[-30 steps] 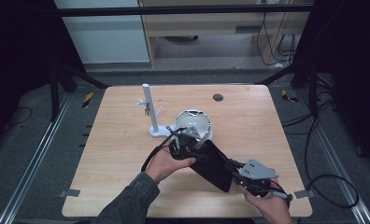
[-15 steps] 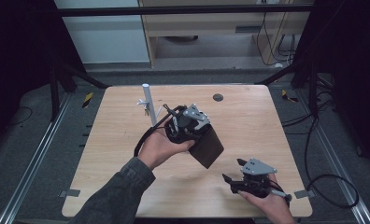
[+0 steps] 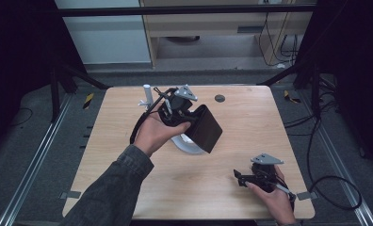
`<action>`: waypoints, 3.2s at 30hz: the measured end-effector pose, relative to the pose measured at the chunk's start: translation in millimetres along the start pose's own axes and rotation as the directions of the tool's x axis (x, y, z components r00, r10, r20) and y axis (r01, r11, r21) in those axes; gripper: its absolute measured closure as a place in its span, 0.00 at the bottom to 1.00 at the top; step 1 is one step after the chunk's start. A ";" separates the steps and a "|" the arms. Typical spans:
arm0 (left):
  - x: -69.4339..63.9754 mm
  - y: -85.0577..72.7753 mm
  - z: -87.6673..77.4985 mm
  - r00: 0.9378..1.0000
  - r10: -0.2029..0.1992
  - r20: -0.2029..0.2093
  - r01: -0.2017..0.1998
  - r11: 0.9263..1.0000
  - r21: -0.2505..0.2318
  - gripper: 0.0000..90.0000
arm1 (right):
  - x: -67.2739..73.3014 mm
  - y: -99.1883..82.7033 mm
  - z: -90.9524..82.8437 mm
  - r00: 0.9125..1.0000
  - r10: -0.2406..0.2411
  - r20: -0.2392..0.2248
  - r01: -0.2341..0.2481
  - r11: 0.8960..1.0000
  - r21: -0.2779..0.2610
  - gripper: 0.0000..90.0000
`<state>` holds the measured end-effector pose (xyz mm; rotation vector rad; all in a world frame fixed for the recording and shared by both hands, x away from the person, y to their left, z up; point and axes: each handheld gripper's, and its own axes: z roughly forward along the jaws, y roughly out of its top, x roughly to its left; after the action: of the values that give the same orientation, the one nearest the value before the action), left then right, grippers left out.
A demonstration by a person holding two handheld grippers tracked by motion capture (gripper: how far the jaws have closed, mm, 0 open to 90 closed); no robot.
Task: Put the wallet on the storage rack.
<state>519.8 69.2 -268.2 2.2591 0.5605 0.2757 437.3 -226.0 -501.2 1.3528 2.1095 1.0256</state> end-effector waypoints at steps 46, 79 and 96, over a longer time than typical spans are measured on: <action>50.0 -2.3 -5.9 0.986 -0.080 -0.147 0.080 0.997 -0.006 0.88 | -1.5 -5.8 11.2 0.999 -0.003 0.050 -0.001 0.998 0.067 0.03; 50.8 -33.8 45.4 0.988 -0.119 -0.100 0.124 0.992 0.036 0.88 | -1.0 -6.9 10.2 0.999 -0.012 0.047 0.009 0.998 0.067 0.03; 61.5 -33.4 50.8 0.984 -0.151 -0.097 0.156 0.987 0.044 0.88 | -0.5 -7.2 10.0 0.999 -0.012 0.047 0.008 0.998 0.068 0.02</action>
<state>582.1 85.9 -325.9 2.2466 0.7953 0.2924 440.2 -224.7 -513.1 1.3831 2.1310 0.9166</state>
